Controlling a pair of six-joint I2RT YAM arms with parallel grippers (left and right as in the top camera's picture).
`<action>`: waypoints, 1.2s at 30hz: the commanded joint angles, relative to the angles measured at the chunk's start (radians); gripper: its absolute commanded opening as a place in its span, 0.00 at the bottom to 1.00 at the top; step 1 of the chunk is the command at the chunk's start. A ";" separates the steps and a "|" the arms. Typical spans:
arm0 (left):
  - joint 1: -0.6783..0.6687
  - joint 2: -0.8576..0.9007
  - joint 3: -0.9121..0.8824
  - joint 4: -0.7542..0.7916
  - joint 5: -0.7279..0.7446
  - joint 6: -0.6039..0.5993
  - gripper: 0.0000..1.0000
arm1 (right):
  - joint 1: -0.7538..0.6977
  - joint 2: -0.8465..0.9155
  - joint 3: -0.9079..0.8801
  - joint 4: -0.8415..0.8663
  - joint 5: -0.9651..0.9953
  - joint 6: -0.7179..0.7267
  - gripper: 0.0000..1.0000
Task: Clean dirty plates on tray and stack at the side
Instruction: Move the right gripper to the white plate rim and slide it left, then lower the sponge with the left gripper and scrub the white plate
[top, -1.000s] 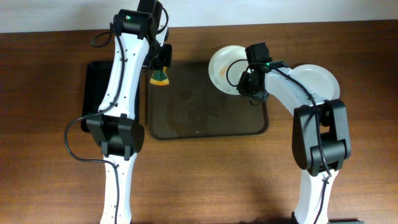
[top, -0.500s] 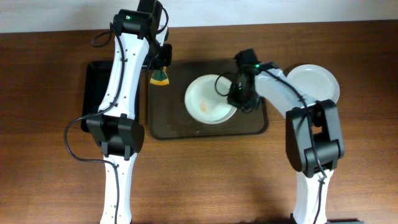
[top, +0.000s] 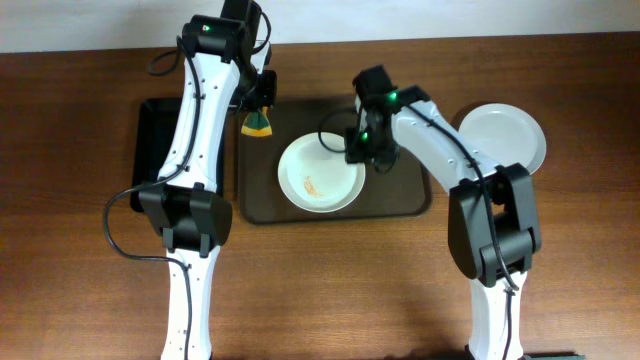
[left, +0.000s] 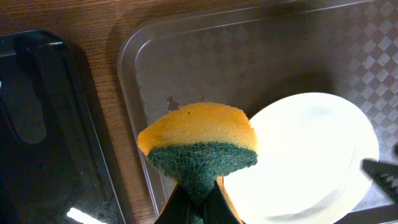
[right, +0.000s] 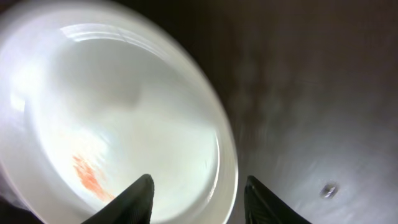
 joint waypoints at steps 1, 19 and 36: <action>0.000 0.022 0.010 0.002 0.012 -0.009 0.01 | -0.014 0.004 0.039 0.055 0.060 -0.173 0.48; 0.000 0.022 0.010 0.002 0.012 -0.009 0.01 | -0.014 0.114 0.027 0.108 0.003 -0.298 0.45; -0.006 0.022 -0.010 0.008 0.012 -0.009 0.01 | -0.008 0.115 -0.036 0.056 0.045 0.317 0.04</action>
